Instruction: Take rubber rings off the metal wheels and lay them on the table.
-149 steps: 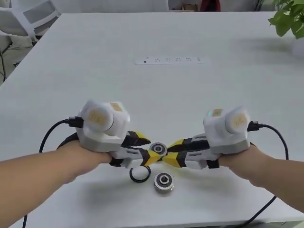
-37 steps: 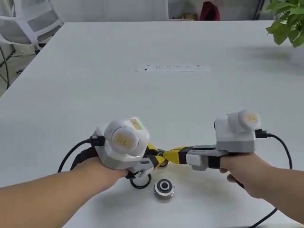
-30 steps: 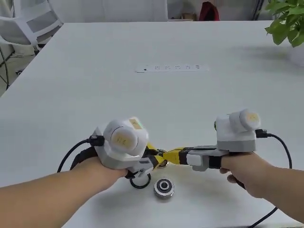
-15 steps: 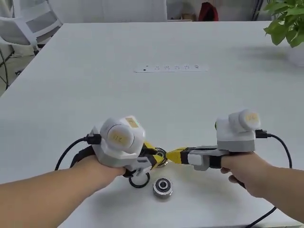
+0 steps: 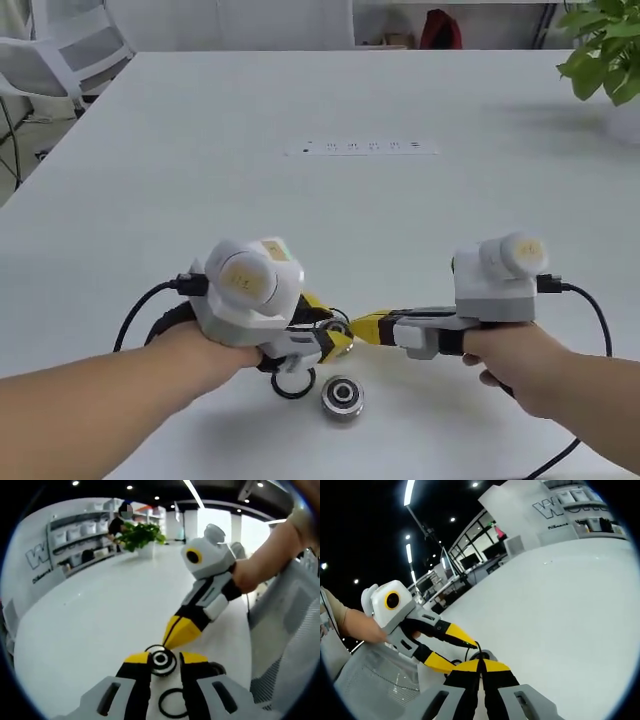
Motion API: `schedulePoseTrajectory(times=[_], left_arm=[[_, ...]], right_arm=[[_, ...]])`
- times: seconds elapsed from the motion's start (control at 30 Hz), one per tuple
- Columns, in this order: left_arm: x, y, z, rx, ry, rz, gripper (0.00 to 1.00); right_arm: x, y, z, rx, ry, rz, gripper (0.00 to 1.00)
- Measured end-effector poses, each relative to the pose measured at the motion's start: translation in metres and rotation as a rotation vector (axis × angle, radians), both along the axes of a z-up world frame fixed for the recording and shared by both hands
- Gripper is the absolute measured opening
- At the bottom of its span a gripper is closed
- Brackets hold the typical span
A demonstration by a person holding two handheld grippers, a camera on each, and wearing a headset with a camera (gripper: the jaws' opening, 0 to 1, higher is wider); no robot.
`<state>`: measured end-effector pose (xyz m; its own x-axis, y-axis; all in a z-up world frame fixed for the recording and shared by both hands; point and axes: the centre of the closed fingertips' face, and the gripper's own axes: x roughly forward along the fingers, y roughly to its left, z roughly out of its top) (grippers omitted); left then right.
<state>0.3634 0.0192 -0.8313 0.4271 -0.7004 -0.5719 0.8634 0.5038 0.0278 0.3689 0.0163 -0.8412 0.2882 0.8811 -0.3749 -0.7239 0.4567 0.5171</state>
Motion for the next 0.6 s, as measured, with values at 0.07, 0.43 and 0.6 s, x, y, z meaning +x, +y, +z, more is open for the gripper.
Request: schedulePoseTrajectory(times=[0.07,0.43,0.6], left_arm=[[-0.003,0.001,0.004,-0.01,-0.002,-0.007,0.25],[-0.014,0.011,0.029,-0.073,-0.02,-0.038,0.34],[-0.017,0.021,0.039,-0.097,-0.027,-0.032,0.38]], right_arm=[[0.0,0.0,0.002,0.005,-0.002,0.0,0.0],[0.0,0.003,0.013,0.028,-0.01,0.006,0.0],[-0.001,0.005,0.018,0.038,-0.012,0.011,0.0]])
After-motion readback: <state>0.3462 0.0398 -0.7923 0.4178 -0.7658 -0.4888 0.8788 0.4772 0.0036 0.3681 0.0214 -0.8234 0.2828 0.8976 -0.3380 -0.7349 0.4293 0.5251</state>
